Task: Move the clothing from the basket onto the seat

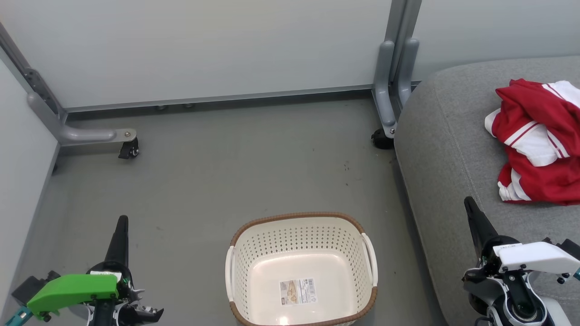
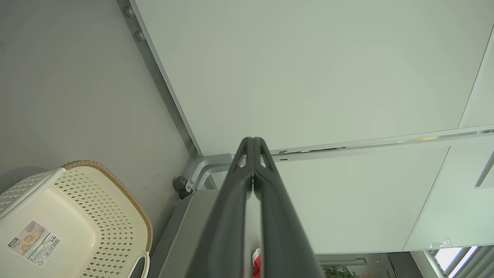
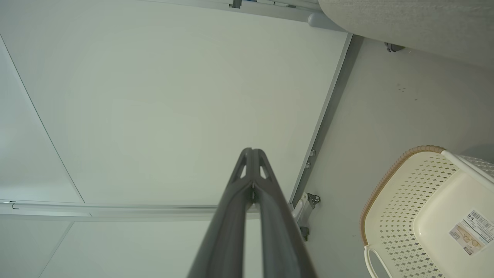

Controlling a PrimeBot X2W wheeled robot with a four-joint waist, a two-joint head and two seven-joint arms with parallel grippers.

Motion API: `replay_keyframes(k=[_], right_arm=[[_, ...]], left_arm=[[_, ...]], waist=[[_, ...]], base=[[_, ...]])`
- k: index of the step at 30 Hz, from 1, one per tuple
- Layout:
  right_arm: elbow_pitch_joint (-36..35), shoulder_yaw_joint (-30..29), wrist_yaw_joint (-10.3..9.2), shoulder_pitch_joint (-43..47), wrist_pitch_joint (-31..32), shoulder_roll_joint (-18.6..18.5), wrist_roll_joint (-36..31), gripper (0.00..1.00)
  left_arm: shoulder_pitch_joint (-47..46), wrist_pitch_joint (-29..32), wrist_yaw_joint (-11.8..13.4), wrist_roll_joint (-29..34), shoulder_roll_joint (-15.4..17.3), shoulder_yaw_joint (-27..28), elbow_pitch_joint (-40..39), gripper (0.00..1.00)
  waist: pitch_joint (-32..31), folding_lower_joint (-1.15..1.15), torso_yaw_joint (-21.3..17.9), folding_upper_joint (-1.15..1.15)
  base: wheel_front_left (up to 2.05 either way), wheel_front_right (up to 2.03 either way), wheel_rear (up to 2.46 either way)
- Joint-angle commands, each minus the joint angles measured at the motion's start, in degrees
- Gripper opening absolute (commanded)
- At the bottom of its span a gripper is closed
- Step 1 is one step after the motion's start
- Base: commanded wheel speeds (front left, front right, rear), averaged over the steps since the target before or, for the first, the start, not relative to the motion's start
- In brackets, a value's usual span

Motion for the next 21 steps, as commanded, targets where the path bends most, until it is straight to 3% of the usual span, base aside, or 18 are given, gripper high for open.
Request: replay_keyframes(k=[1,21], right_arm=[[0.14,-0.29,0.03,-0.83,0.32,-0.19,1.24,0.0],[1.66,-1.18,0.02,-1.73,1.8,0.07,7.8,0.0]], left_arm=[[-1.22,0.29,-0.36,-1.22,0.09,0.37,0.0,0.0],[-1.75,2.09,-0.76,-7.91,-0.21,1.17,0.25,0.0]], waist=[[-0.04,0.0,-0.02,0.0],[-0.55,0.0,-0.26,0.0]], base=[[0.0,0.0,0.0],[0.0,0.0,0.0]])
